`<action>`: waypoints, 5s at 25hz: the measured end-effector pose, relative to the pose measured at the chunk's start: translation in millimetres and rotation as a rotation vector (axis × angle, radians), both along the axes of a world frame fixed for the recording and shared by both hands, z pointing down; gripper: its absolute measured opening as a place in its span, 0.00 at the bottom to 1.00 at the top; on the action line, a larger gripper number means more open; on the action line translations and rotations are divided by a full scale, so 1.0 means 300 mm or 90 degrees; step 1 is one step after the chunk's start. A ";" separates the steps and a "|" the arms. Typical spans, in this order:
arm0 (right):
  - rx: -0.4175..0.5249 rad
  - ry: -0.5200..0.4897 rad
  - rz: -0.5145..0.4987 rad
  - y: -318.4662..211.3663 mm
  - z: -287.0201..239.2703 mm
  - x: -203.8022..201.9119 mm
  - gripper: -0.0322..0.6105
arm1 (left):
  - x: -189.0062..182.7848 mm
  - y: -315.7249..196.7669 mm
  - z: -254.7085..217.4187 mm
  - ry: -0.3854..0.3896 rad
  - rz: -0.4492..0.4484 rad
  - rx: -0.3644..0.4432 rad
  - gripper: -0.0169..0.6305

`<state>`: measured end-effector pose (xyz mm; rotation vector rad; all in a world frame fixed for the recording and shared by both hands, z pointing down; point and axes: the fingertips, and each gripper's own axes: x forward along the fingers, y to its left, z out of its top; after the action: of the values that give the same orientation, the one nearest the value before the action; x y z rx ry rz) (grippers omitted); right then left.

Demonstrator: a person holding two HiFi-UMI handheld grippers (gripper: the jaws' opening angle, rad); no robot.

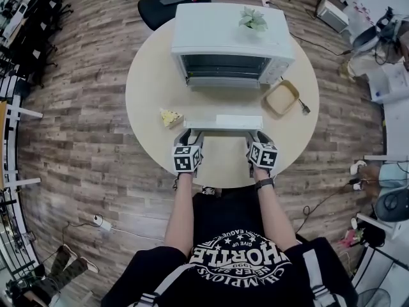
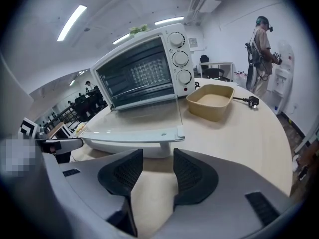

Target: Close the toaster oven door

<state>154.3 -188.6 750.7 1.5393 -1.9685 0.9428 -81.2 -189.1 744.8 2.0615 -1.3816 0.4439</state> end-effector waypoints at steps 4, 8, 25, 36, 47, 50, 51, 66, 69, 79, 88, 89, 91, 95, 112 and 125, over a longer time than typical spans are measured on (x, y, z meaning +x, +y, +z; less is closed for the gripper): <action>0.003 -0.003 0.005 -0.007 0.013 0.013 0.35 | -0.004 -0.010 0.014 -0.008 -0.009 -0.007 0.34; 0.005 -0.008 0.008 -0.018 0.023 0.018 0.35 | -0.018 -0.012 0.032 -0.014 -0.019 -0.017 0.34; 0.004 0.000 -0.006 -0.054 0.041 0.014 0.30 | -0.057 -0.036 0.069 -0.033 -0.067 -0.032 0.29; 0.003 0.006 -0.010 -0.068 0.047 0.016 0.25 | -0.081 -0.053 0.083 -0.040 -0.101 -0.045 0.18; 0.006 -0.001 -0.006 -0.066 0.042 0.026 0.20 | -0.079 -0.050 0.077 -0.042 -0.107 -0.045 0.16; 0.007 -0.002 -0.007 -0.068 0.038 0.025 0.20 | -0.081 -0.051 0.072 -0.039 -0.108 -0.043 0.16; 0.007 -0.003 -0.007 -0.069 0.037 0.026 0.20 | -0.080 -0.052 0.071 -0.039 -0.108 -0.043 0.16; 0.007 -0.011 0.005 -0.076 0.015 0.031 0.20 | -0.076 -0.057 0.043 -0.033 -0.098 -0.038 0.16; 0.007 -0.011 0.007 -0.076 0.010 0.027 0.20 | -0.079 -0.057 0.039 -0.033 -0.096 -0.037 0.16; 0.011 -0.014 0.017 -0.078 -0.003 0.029 0.20 | -0.078 -0.061 0.027 -0.032 -0.090 -0.030 0.16; 0.017 -0.018 0.019 -0.079 -0.021 0.027 0.20 | -0.080 -0.063 0.010 -0.031 -0.090 -0.025 0.16; 0.018 -0.019 0.018 -0.079 -0.023 0.027 0.20 | -0.079 -0.064 0.009 -0.031 -0.090 -0.024 0.16; 0.019 -0.019 0.017 -0.080 -0.026 0.027 0.20 | -0.080 -0.065 0.006 -0.031 -0.091 -0.022 0.16; 0.021 -0.019 0.016 -0.078 -0.037 0.026 0.20 | -0.081 -0.064 -0.006 -0.031 -0.091 -0.019 0.16; 0.044 -0.031 0.014 -0.085 -0.085 0.027 0.20 | -0.083 -0.074 -0.052 -0.035 -0.097 0.004 0.16; 0.060 -0.036 0.016 -0.093 -0.128 0.025 0.19 | -0.087 -0.083 -0.092 -0.038 -0.094 0.019 0.16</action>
<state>161.8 -216.4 712.5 1.6074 -2.0641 0.9254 -107.2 -213.9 717.0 1.9674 -1.5724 0.4263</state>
